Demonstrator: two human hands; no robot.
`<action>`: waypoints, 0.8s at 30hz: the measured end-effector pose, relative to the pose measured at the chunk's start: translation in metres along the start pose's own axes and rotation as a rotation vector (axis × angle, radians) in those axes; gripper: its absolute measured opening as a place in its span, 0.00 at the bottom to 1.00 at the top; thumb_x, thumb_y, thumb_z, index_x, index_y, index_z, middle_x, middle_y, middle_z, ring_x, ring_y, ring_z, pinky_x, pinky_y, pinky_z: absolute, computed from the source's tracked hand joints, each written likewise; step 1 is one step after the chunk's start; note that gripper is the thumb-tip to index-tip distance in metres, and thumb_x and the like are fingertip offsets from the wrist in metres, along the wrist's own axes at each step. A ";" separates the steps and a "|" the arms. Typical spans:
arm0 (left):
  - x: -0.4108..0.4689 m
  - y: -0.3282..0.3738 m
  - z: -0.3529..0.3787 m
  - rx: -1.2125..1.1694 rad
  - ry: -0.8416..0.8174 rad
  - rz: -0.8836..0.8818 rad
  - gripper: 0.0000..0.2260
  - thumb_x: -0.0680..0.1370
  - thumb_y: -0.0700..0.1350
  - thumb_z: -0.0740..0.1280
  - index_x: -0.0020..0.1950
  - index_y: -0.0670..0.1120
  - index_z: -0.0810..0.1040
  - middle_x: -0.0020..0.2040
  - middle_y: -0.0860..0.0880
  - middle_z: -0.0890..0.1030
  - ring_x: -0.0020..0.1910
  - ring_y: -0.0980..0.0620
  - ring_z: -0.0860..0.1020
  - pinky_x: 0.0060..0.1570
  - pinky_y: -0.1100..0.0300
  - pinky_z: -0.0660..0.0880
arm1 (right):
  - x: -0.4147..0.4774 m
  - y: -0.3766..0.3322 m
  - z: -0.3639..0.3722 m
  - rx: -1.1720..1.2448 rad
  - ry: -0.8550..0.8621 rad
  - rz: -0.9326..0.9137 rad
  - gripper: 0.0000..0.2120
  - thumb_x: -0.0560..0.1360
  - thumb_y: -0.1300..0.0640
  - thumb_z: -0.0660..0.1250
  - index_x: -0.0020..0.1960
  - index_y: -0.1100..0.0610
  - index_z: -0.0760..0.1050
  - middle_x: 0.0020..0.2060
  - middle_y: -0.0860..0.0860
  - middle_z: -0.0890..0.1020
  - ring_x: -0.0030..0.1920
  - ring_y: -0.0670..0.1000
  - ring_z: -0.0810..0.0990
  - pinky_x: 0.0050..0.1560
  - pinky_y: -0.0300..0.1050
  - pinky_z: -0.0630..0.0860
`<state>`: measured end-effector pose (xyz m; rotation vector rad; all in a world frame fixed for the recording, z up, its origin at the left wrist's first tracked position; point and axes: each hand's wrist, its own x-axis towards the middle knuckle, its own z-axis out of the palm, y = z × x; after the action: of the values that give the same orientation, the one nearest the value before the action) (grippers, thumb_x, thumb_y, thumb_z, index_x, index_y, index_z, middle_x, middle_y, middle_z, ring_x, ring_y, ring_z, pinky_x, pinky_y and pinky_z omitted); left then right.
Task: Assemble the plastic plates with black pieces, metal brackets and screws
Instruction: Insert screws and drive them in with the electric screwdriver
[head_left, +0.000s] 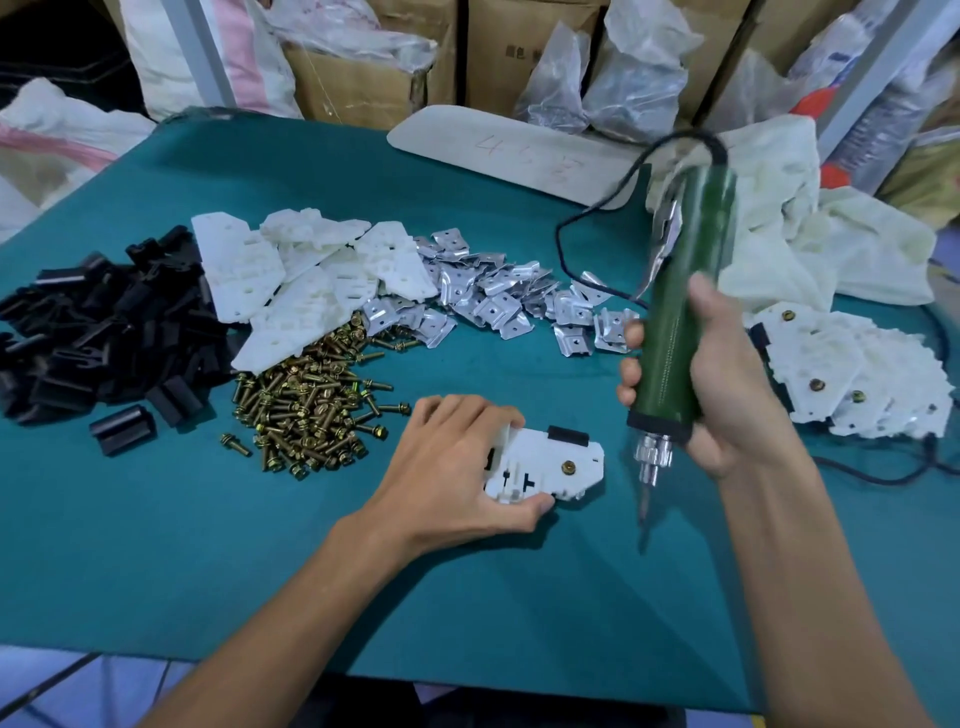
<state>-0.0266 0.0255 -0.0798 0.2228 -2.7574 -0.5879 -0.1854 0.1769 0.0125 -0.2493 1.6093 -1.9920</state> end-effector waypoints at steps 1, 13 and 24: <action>0.000 0.000 0.000 0.004 -0.007 -0.006 0.31 0.67 0.74 0.64 0.61 0.54 0.75 0.53 0.60 0.75 0.56 0.57 0.70 0.62 0.59 0.60 | -0.001 0.004 -0.007 -0.075 0.057 0.012 0.22 0.75 0.39 0.64 0.55 0.57 0.72 0.37 0.53 0.79 0.28 0.50 0.78 0.26 0.45 0.76; -0.002 0.000 -0.004 -0.122 0.054 -0.062 0.30 0.67 0.71 0.65 0.62 0.56 0.73 0.54 0.60 0.74 0.55 0.59 0.67 0.61 0.60 0.59 | -0.017 0.046 -0.051 -1.259 0.293 -0.070 0.24 0.76 0.31 0.65 0.35 0.50 0.71 0.31 0.46 0.78 0.35 0.43 0.75 0.33 0.43 0.64; -0.004 -0.001 -0.004 -0.266 0.105 -0.126 0.29 0.68 0.69 0.65 0.63 0.56 0.72 0.53 0.60 0.72 0.53 0.60 0.67 0.58 0.59 0.63 | -0.066 0.059 -0.029 -0.804 0.178 -0.559 0.09 0.79 0.41 0.64 0.54 0.43 0.80 0.41 0.47 0.81 0.39 0.49 0.77 0.42 0.43 0.75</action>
<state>-0.0218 0.0239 -0.0776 0.3562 -2.5445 -0.9383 -0.1261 0.2290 -0.0378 -0.9268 2.6211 -1.6267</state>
